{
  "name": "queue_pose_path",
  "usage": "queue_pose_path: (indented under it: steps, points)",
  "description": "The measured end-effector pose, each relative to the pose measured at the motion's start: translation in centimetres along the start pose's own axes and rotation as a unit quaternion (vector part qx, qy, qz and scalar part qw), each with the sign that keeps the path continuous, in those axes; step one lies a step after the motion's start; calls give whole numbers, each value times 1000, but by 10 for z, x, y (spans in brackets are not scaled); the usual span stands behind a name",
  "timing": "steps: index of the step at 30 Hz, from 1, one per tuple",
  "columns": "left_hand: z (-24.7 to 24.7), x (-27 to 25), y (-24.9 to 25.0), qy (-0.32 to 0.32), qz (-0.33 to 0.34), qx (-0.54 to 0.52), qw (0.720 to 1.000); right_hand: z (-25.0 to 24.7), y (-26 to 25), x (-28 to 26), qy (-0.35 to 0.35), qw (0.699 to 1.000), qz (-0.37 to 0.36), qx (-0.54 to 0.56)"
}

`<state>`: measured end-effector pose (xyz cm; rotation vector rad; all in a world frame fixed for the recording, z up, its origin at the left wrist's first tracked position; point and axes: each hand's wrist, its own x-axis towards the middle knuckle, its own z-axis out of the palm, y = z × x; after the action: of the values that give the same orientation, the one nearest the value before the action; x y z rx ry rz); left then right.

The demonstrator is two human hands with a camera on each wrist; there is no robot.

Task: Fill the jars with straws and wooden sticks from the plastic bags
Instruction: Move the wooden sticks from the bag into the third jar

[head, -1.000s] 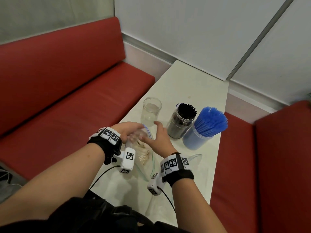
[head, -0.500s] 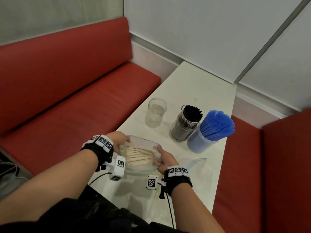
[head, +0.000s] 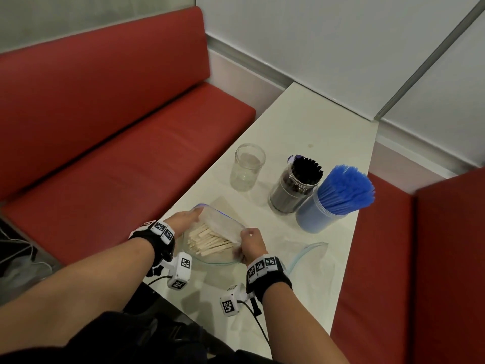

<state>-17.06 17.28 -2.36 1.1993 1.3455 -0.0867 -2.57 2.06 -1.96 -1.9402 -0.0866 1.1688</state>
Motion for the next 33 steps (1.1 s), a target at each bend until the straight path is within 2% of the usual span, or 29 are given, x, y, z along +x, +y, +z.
queue_pose_path:
  steps: [1, 2, 4, 5, 6, 7, 8, 9, 11, 12, 15, 18, 21, 27, 31, 33]
  points:
    - [-1, 1, -5, -34, -29, -36, 998, 2, -3, -2, 9, 998, -16, -63]
    - [0, 2, -10, -58, -62, -119, 989, 4, -7, -5, 12, 991, -31, -129]
    - [-1, 0, -17, -58, -82, -220, 970, 11, -16, -11, 40, 952, -81, -292]
    - [-1, 0, -18, -44, -75, -225, 970, 16, -19, -16, 87, 917, -151, -360]
    - [0, -1, -19, -33, -64, -230, 970, 21, -24, -22, 124, 876, -259, -387]
    - [0, -2, -19, -26, -51, -235, 970, 27, -28, -25, 125, 833, -379, -383]
    - [0, -1, -18, -25, -42, -246, 968, 33, -32, -27, 79, 802, -464, -367]
    - [0, 0, -17, -24, -32, -255, 966, 40, -36, -28, 0, 787, -500, -362]
    - [-2, 2, -17, -16, -22, -255, 967, 51, -40, -27, -137, 764, -466, -425]
    - [-3, 3, -17, -12, -22, -247, 969, 54, -41, -23, -164, 749, -438, -469]
    - [-7, 3, -16, -18, -36, -229, 973, 51, -34, -4, -140, 691, -394, -589]
    - [-10, 5, -15, -15, -52, -267, 962, 44, -24, 13, -126, 636, -382, -658]
    - [-10, 3, -16, -12, -56, -300, 952, 42, -13, 19, -131, 629, -395, -656]
    - [-10, -1, -10, -32, -25, -284, 958, 37, 0, 21, -127, 689, -437, -564]
    - [-12, -4, 0, -25, -28, -227, 973, 36, -1, 19, -108, 701, -449, -543]
    - [-13, -5, 3, -21, -36, -197, 980, 37, -3, 18, -92, 693, -464, -544]
